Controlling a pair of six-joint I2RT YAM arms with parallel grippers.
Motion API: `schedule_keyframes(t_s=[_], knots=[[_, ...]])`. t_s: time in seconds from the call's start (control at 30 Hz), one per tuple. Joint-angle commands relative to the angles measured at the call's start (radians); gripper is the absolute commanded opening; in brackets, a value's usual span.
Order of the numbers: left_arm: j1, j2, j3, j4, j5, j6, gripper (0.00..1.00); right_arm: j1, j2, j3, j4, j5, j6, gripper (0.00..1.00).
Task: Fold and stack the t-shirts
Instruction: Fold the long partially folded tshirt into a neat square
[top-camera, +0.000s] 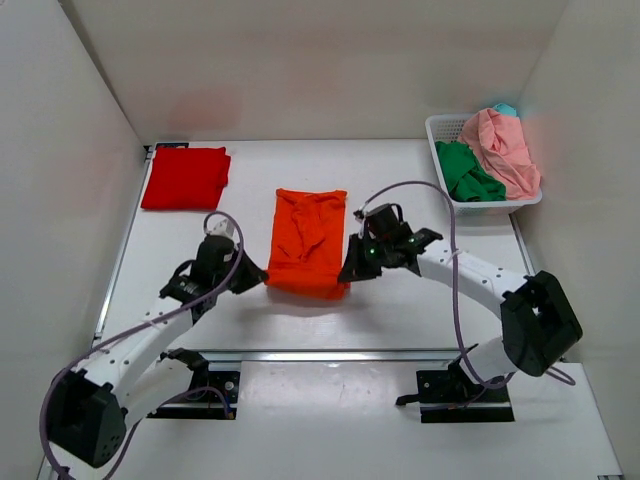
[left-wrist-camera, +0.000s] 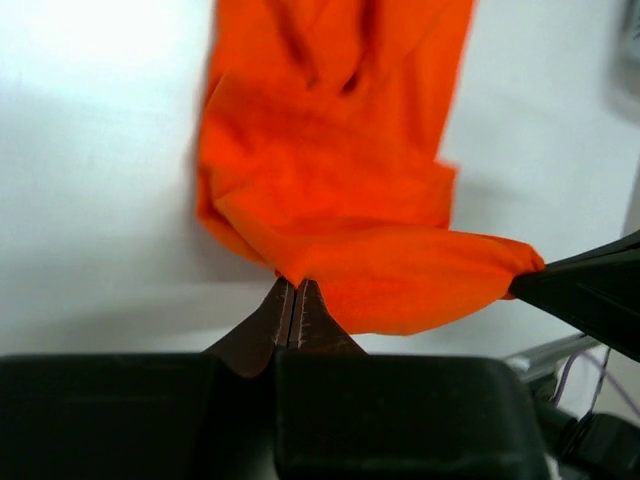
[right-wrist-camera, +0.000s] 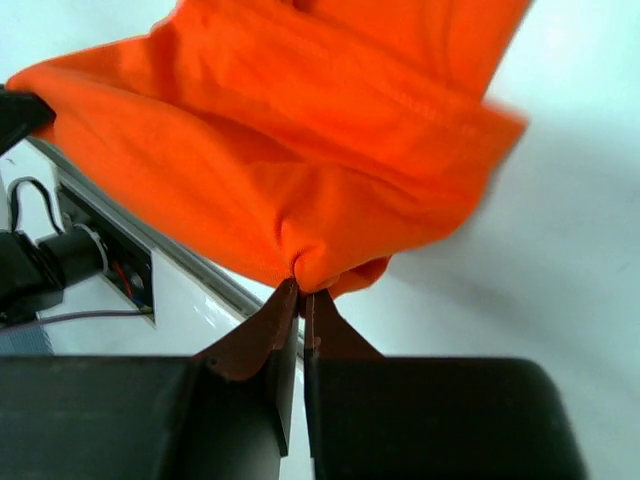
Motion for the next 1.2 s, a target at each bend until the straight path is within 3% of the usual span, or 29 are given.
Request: schedule_keyframes(t_s=[0.0,0.17,0.47,0.63,0.67,0.77,0.8,0.83,0.87,0.93,1.0,1.17], knots=[[0.045,0.098,0.129,0.072,0.018,0.076,0.0,-0.08,0.041,0.112,-0.087,-0.074,-0.115,0.0],[0.116,0.253,0.249,0.153,0.038,0.107,0.0,-0.17,0.15,0.254,-0.11,-0.109,-0.181,0.0],[0.194,0.585,0.54,0.221,0.021,0.144,0.0,-0.272,0.448,0.658,-0.169,-0.133,-0.272,0.0],[0.214,0.87,0.772,0.236,0.009,0.165,0.0,-0.342,0.653,0.925,-0.203,-0.116,-0.276,0.0],[0.225,0.937,0.831,0.235,0.018,0.165,0.22,-0.362,0.716,1.006,-0.203,-0.114,-0.278,0.01],[0.269,1.039,0.881,0.368,0.131,0.092,0.5,-0.393,0.848,1.184,-0.261,-0.042,-0.26,0.13],[0.28,1.041,0.853,0.456,0.153,0.074,0.55,-0.398,0.87,1.197,-0.278,-0.021,-0.258,0.28],[0.294,1.039,0.841,0.48,0.171,0.051,0.65,-0.393,0.868,1.193,-0.268,-0.002,-0.26,0.34],[0.3,1.039,0.839,0.48,0.176,0.061,0.68,-0.396,0.861,1.176,-0.269,0.015,-0.258,0.36],[0.297,1.024,0.829,0.437,0.173,0.116,0.69,-0.387,0.818,1.093,-0.211,0.036,-0.258,0.51],[0.294,1.003,0.772,0.427,0.164,0.153,0.76,-0.379,0.732,0.93,-0.133,0.054,-0.26,0.6],[0.268,0.995,0.694,0.396,0.123,0.217,0.78,-0.371,0.629,0.737,-0.01,0.033,-0.23,0.63]])
